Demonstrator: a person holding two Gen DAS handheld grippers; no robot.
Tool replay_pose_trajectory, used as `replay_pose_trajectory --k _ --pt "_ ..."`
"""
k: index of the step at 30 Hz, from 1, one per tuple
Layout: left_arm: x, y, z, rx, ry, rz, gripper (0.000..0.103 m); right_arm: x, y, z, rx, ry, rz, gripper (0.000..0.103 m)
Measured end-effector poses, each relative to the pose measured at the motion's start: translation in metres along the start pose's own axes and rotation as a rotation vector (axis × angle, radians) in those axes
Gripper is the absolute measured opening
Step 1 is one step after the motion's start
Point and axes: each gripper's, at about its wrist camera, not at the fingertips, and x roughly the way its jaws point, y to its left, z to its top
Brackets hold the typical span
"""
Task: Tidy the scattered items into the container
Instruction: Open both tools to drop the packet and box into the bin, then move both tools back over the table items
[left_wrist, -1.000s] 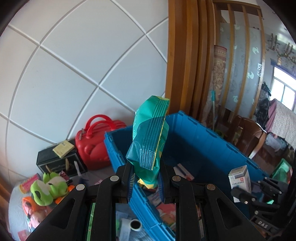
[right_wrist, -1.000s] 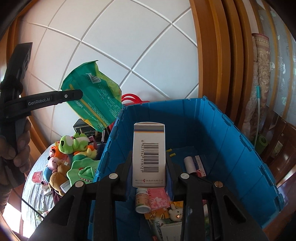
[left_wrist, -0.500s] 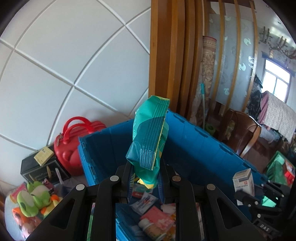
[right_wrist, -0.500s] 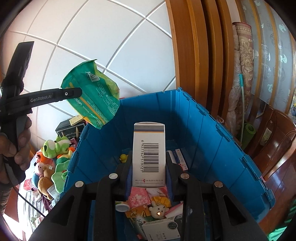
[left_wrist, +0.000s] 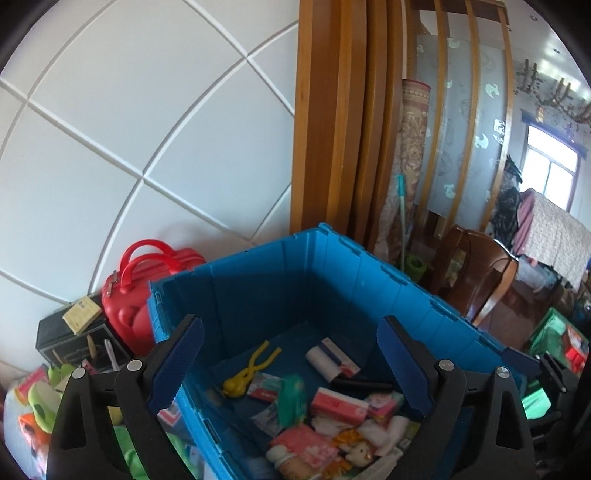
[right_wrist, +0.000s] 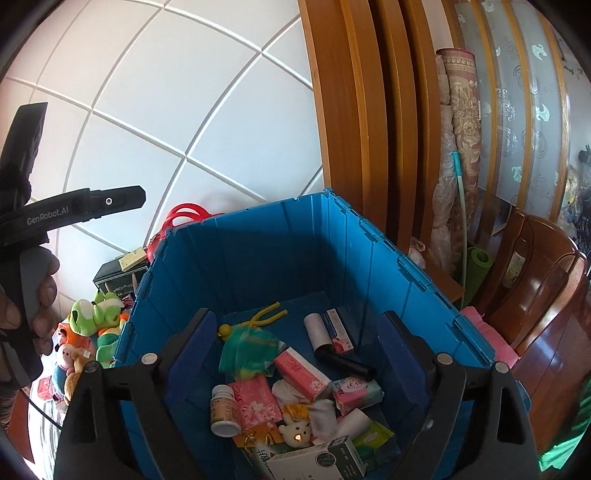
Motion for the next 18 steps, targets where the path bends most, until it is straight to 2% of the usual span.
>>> replay_pose_trajectory --k 9,10,12,18 --pt "-0.035 0.034 -0.026 -0.052 -0.002 0.089 0.096 -0.007 0.031 -0.002 -0.037 -0.020 0.068 0.091" --pt "-0.040 0.039 -0.030 -0.060 -0.005 0.105 0.096 -0.008 0.036 -0.001 -0.046 -0.024 0.075 0.091" --pt "-0.052 0.049 -0.038 -0.080 -0.004 0.132 0.096 -0.012 0.048 0.000 -0.061 -0.038 0.096 0.103" --pt "-0.093 0.083 -0.068 -0.130 -0.006 0.228 0.096 -0.025 0.095 -0.001 -0.111 -0.061 0.163 0.103"
